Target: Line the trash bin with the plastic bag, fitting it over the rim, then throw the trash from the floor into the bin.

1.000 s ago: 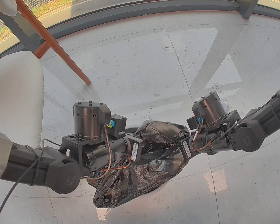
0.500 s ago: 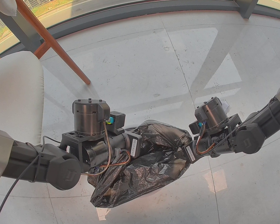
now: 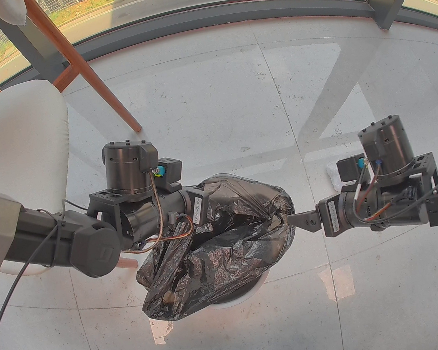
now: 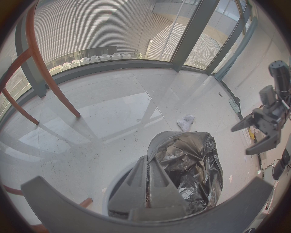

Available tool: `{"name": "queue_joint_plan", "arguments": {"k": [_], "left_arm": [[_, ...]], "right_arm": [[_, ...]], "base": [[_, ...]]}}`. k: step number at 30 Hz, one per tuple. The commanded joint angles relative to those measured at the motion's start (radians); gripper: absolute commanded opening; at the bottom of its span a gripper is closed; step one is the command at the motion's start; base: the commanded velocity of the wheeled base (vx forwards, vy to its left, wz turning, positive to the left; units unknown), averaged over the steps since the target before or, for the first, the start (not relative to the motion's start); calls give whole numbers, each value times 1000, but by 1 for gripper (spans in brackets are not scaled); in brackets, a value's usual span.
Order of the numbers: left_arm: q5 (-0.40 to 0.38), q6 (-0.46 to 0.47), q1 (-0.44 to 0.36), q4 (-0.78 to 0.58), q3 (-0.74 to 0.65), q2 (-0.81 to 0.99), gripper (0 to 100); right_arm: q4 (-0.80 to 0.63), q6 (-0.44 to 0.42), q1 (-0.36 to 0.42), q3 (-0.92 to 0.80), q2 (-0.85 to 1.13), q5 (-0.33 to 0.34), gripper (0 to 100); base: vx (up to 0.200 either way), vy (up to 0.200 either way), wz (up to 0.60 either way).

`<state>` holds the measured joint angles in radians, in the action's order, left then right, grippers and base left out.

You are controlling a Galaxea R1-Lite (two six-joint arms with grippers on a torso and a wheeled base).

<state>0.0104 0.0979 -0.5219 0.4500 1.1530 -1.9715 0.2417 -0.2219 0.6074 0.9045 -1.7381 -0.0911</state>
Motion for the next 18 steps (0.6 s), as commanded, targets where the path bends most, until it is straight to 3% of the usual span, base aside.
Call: {"name": "queue_joint_plan", "arguments": {"k": [1, 5, 7, 8, 10, 13, 18], "left_arm": [[0, -1, 11, -2, 50, -44, 0], [3, -30, 10, -2, 50, -44, 0], [3, -30, 10, -2, 50, -44, 0], [5, -63, 11, -1, 50, -43, 0], [6, -72, 11, -1, 48, -43, 0], [6, -72, 13, -1, 51, -44, 0], [6, -72, 11, 1, 63, -44, 0]], "right_arm": [[-1, -116, 92, -79, 88, -13, 100], [-2, -326, 118, -79, 9, -15, 100], [-2, -326, 118, -79, 9, -15, 100], [-1, -439, 132, -44, -46, -13, 100], [-4, -516, 173, -24, -78, -15, 100], [-19, -573, 229, 5, -127, -15, 100], [-51, -594, 262, 25, -199, -16, 100]], "base": [[0, 0, 0], [0, 0, 0], [0, 0, 0], [0, 0, 0], [0, 0, 0], [0, 0, 0], [0, 0, 0]]}}
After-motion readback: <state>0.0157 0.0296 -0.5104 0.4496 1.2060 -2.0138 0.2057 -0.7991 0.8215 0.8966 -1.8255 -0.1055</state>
